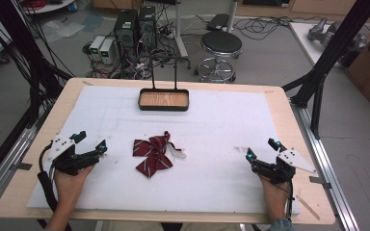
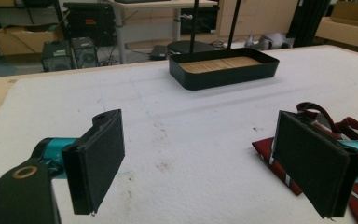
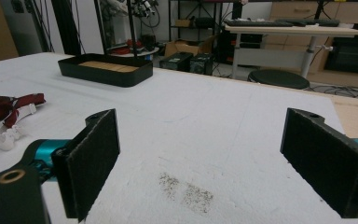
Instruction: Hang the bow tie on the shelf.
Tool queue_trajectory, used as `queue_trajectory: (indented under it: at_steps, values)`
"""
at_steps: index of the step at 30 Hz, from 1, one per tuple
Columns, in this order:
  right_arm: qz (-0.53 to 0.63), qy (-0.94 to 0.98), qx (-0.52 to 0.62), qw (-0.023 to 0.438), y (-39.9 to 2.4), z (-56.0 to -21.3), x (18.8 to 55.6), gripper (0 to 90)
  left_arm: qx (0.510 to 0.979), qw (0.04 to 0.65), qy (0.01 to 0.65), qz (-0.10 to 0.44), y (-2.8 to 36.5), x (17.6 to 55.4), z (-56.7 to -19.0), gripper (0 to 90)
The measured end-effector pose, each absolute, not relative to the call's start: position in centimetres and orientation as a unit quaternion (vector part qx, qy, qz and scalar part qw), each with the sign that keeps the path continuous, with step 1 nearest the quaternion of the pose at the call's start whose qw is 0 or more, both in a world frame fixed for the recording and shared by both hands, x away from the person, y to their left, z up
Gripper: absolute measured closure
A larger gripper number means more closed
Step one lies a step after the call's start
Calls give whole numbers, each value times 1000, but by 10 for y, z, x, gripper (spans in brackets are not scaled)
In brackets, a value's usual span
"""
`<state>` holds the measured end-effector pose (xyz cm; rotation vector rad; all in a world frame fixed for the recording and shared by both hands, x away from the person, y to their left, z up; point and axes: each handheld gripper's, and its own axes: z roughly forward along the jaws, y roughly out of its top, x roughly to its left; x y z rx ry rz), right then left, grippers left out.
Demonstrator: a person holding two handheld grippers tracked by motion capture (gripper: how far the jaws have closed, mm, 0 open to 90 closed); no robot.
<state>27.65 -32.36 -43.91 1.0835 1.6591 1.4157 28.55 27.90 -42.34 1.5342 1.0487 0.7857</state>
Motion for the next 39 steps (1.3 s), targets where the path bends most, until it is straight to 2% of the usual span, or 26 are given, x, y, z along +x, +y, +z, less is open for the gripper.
queue_trajectory:
  at_steps: [39]
  values:
    - [543, 642, 416, 347, -322, -439, 277, 108, 654, 531, 435, 318, 273, 285, -425, 171]
